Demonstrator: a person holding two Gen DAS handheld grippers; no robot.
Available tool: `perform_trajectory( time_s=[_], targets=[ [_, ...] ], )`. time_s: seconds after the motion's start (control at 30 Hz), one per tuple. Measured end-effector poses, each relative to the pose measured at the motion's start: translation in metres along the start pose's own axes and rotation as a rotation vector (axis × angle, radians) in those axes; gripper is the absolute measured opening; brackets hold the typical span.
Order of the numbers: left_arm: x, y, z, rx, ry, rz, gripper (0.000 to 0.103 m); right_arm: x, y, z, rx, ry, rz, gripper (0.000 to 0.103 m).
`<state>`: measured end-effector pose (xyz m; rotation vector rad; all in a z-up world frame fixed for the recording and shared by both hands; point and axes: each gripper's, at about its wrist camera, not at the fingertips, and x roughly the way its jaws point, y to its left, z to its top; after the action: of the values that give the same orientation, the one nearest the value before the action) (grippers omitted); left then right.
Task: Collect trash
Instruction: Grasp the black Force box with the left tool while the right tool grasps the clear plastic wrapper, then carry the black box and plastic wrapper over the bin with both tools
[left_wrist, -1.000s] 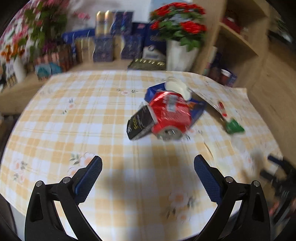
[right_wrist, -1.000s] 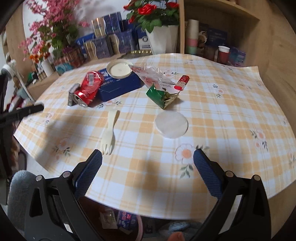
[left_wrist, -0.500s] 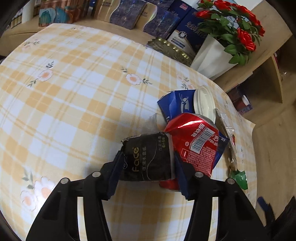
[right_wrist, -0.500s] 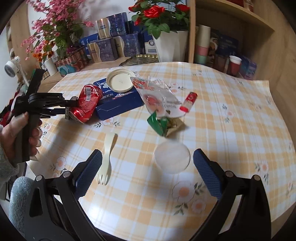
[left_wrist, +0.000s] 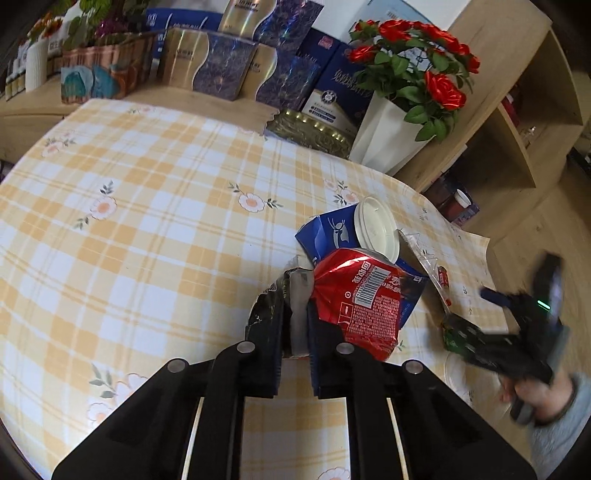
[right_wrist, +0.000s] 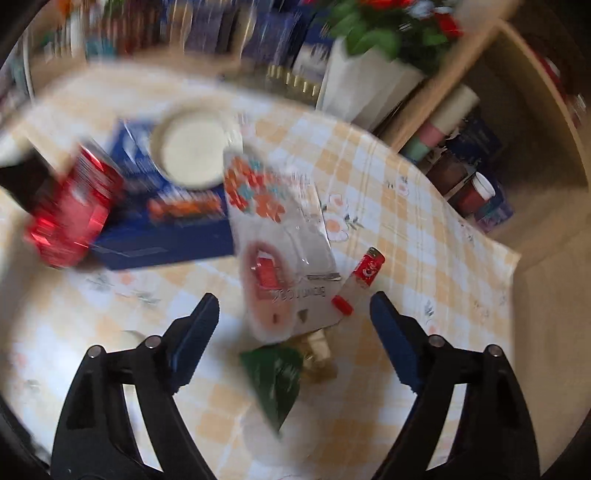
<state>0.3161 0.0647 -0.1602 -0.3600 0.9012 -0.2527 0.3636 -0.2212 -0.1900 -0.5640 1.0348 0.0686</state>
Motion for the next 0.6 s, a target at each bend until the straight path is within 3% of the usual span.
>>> perform_trajectory(
  time_s=[0.17, 0.3, 0.33, 0.37, 0.5, 0.6],
  targets=[
    [-0.014, 0.001, -0.003, 0.016, -0.01, -0.012, 0.011, 0.029, 0.013, 0.027, -0.048, 0.099, -0.027, 0.07],
    [-0.024, 0.002, -0.006, 0.028, -0.019, -0.019, 0.011, 0.04, 0.015, 0.036, -0.041, 0.141, -0.02, 0.038],
    [-0.026, 0.001, -0.007, 0.034, -0.02, -0.02, 0.011, 0.041, 0.013, 0.038, -0.031, 0.147, -0.007, 0.038],
    [-0.028, 0.001, -0.008, 0.04, -0.022, -0.02, 0.011, 0.037, 0.01, 0.04, -0.02, 0.13, -0.009, 0.036],
    [-0.036, -0.005, -0.011, 0.075, -0.037, -0.022, 0.011, 0.009, -0.014, 0.049, 0.061, 0.016, 0.006, 0.012],
    [-0.04, -0.01, -0.012, 0.078, -0.027, -0.062, 0.011, -0.019, -0.044, 0.048, 0.177, -0.099, 0.048, 0.011]
  ],
)
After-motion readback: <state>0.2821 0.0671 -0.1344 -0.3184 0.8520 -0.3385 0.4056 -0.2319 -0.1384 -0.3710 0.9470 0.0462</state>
